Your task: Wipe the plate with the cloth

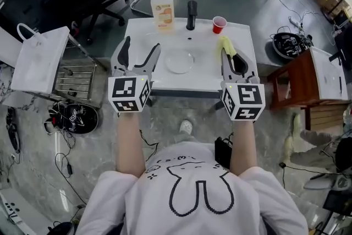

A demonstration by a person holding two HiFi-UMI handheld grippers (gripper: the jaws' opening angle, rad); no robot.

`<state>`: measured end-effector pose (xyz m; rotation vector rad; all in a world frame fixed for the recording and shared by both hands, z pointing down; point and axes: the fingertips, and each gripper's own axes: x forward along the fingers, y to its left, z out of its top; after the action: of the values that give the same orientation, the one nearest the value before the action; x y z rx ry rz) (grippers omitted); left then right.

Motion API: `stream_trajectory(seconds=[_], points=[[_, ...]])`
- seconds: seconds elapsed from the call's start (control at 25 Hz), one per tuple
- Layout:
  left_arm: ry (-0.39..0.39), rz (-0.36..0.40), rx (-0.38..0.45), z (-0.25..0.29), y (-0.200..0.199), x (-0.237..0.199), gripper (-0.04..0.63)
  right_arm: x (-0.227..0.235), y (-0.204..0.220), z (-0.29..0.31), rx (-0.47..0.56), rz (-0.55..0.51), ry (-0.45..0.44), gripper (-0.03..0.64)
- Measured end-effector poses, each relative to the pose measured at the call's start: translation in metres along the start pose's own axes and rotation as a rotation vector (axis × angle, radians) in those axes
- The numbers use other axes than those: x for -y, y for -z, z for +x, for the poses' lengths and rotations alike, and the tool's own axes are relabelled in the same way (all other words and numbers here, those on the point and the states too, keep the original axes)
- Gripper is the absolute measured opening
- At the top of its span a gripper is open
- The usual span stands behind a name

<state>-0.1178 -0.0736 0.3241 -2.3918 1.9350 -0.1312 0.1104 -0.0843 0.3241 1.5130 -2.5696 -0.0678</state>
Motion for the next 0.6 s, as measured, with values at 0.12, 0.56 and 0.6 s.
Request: stream_trajectory(seconds=[0.12, 0.56, 0.6], points=[[-0.009, -0.013, -0.041, 0.03, 0.015, -0.002, 0.379, 0.014, 0.013, 0.027, -0.036, 0.017, -0.018, 0.051], [0.002, -0.097, -0.232, 0.095, 0.102, -0.007, 0.379, 0.022, 0.095, 0.099, -0.224, 0.08, -0.092, 0.051], [0.003, -0.108, -0.245, 0.098, 0.11, -0.007, 0.379, 0.02, 0.103, 0.103, -0.241, 0.08, -0.1, 0.052]])
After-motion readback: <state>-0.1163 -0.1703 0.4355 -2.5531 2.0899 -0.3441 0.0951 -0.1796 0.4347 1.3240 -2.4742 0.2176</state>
